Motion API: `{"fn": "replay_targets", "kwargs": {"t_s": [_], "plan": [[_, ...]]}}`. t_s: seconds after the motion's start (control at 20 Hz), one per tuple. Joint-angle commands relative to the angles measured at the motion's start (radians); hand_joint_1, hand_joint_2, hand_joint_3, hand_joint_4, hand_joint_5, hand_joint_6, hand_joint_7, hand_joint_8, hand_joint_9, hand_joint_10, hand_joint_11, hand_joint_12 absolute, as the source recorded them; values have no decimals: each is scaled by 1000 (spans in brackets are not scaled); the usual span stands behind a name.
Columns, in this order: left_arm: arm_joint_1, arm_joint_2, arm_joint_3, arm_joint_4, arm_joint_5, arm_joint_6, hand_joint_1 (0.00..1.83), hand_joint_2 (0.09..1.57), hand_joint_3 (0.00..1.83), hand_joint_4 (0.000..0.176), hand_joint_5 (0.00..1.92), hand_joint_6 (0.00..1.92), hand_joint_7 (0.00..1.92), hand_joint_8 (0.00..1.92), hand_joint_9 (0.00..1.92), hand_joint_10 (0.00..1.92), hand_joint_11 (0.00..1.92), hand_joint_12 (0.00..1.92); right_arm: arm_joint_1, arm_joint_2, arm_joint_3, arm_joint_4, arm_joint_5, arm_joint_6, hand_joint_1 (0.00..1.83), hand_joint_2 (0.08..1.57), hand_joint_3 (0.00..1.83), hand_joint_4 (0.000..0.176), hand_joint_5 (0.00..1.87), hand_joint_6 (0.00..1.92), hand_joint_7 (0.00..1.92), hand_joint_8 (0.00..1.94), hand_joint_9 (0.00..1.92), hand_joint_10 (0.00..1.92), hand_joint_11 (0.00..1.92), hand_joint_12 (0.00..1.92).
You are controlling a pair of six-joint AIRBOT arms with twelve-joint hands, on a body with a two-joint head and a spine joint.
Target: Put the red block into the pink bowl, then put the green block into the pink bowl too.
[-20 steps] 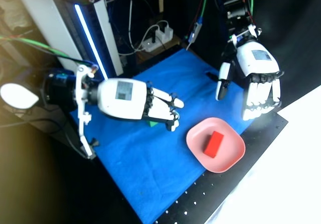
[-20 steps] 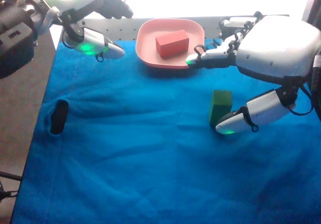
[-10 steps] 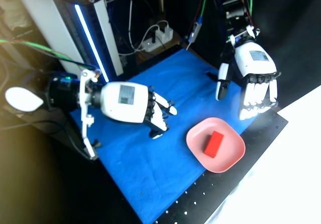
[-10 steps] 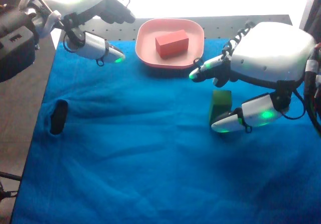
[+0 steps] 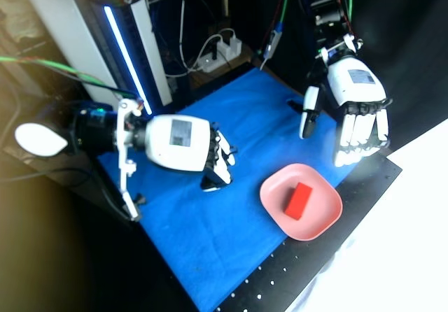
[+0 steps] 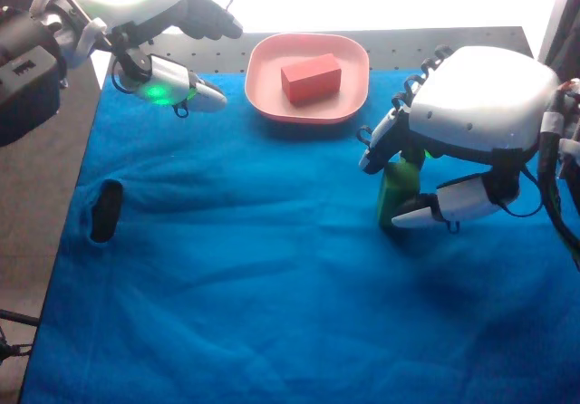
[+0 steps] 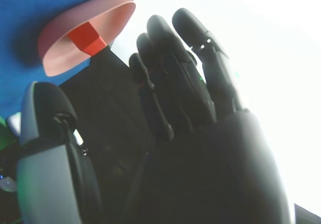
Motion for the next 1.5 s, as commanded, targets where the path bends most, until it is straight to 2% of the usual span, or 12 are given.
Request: {"fn": "replay_targets", "kwargs": {"t_s": [0.0,0.15,0.2,0.3,0.45,0.55,0.65,0.75,0.9,1.1,1.25,1.45], "plan": [[-10,5,-2,-18,-116,-1,939,919,1,0,716,1,815,3,834,6,358,1062,3,-5,4,16,110,2,867,990,0,0,991,12,1359,102,1063,1197,919,1705],[-10,5,-2,-18,-117,-1,911,931,1,0,726,2,834,3,858,8,405,1019,2,-11,10,21,110,2,988,1008,1,0,1045,15,1348,116,975,1135,755,1649],[-10,5,-2,-18,-117,0,902,934,1,0,731,3,843,6,871,13,404,1014,2,-13,13,23,110,2,1119,1031,29,0,1105,587,1345,109,1059,934,796,1519],[-9,5,-3,-18,-117,0,899,938,0,0,736,1,846,2,864,5,340,1069,2,-15,15,24,110,2,1265,1086,3,0,942,816,1154,881,1121,763,865,1369],[-9,5,-3,-18,-117,1,867,926,0,13,741,1,847,1,852,1,283,1152,2,-17,20,29,110,2,1276,1062,0,0,990,814,1214,748,1210,506,886,1272],[-9,5,-3,-18,-117,2,843,920,0,43,723,0,816,0,799,0,233,1179,2,-18,23,31,111,2,1288,1062,0,0,1084,566,1142,963,1156,1060,980,1513],[-9,9,-8,-18,-124,3,844,910,0,43,715,0,802,0,773,0,206,1175,3,-20,31,34,116,2,1279,1062,1,0,1015,768,1188,810,1085,824,838,1343],[-9,11,-13,-18,-125,7,842,906,0,36,704,1,800,0,771,0,158,1229,3,-20,35,35,117,2,1190,1068,1,0,1074,802,1034,1296,1035,1680,988,1890],[-10,29,-41,-18,-132,41,786,923,2,0,620,4,762,0,773,3,22,972,4,-21,43,41,121,2,1193,1049,0,0,1128,718,1062,1887,1262,1915,1342,1921],[-18,72,-88,-18,-162,70,817,874,0,0,551,0,689,0,775,1,199,996,25,-20,58,42,123,2,1285,1051,0,0,1015,776,1245,708,1173,838,947,1412],[-17,100,-119,-25,-199,83,828,812,0,2,503,0,598,0,664,0,162,1185,50,-19,70,42,123,2,1199,1070,2,0,1065,815,1101,1235,1144,1592,1064,1885],[0,129,-161,-33,-243,103,845,834,2,3,438,0,521,0,586,4,64,1188,88,-20,88,42,123,2,1181,1081,1,0,1044,866,1146,1270,1174,1628,1127,1893]]}}
